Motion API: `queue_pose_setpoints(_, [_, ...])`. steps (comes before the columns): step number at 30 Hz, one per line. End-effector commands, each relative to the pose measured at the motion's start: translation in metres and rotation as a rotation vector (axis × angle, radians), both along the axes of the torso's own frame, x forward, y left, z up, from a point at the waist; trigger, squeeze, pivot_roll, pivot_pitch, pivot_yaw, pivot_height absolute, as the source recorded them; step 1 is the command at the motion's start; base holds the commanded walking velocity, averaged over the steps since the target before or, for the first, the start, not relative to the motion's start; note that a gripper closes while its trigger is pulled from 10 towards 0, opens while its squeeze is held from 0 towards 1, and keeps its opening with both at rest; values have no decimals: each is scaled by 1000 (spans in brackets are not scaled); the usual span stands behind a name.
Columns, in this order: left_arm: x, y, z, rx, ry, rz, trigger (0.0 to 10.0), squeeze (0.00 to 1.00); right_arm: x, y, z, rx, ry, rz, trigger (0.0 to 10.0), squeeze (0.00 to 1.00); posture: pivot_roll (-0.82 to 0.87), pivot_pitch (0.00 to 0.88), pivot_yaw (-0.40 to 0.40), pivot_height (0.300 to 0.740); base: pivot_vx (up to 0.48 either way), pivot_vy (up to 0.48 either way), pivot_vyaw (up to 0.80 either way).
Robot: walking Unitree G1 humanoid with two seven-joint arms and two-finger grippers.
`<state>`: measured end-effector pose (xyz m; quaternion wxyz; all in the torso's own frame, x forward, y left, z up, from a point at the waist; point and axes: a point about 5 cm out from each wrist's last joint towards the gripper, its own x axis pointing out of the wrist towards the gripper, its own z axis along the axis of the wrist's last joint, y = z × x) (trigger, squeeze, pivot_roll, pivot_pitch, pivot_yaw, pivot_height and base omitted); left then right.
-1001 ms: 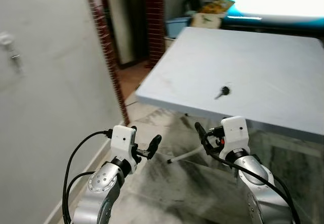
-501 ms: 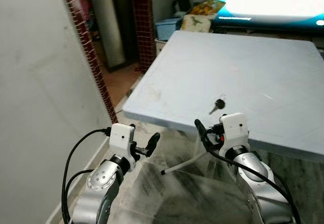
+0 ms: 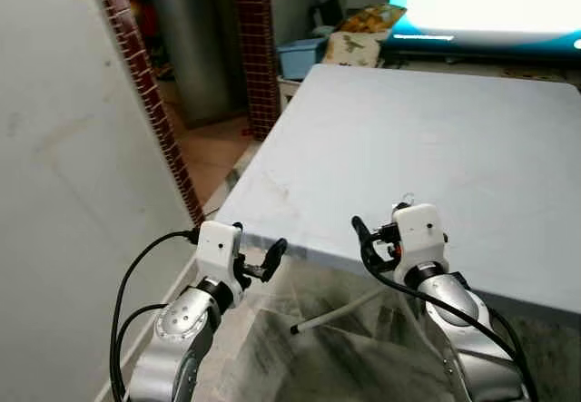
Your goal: Hang keys on a hook
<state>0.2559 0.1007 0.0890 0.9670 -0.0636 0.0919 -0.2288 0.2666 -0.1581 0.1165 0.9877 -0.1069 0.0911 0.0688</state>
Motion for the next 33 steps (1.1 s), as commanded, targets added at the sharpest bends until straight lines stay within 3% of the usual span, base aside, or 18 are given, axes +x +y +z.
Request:
queue_pose_setpoints(1, [-1,-3,1,5,-5,-15,10000,0,0,-3,-3,-2,18,-22,10000,0,-74,2,74,740,371,0,0])
queue_pose_setpoints(4, [0,-4,2,4,-5,-24,10000,0,1,-3,-3,2,21,-27,10000,0,-77,0,77,740,354,0,0])
queue_pose_setpoints(13, [1,-4,0,17,9,-27,10000,0,1,2,-5,9,35,-20,10000,0,-74,0,79,740,29,0,-754])
queue_pose_setpoints(19, [-3,-9,-5,-1,56,-89,10000,0,2,6,-7,16,50,-11,10000,0,-69,0,77,740,0,0,-788])
queue_pose_setpoints(25, [-6,-14,-7,30,56,-173,10000,0,2,8,-12,32,73,-18,10000,0,-67,0,79,740,0,0,-788])
queue_pose_setpoints(33, [-5,-15,-4,38,45,-208,10000,0,5,14,-13,57,83,-17,10000,0,-65,0,84,740,0,0,-751])
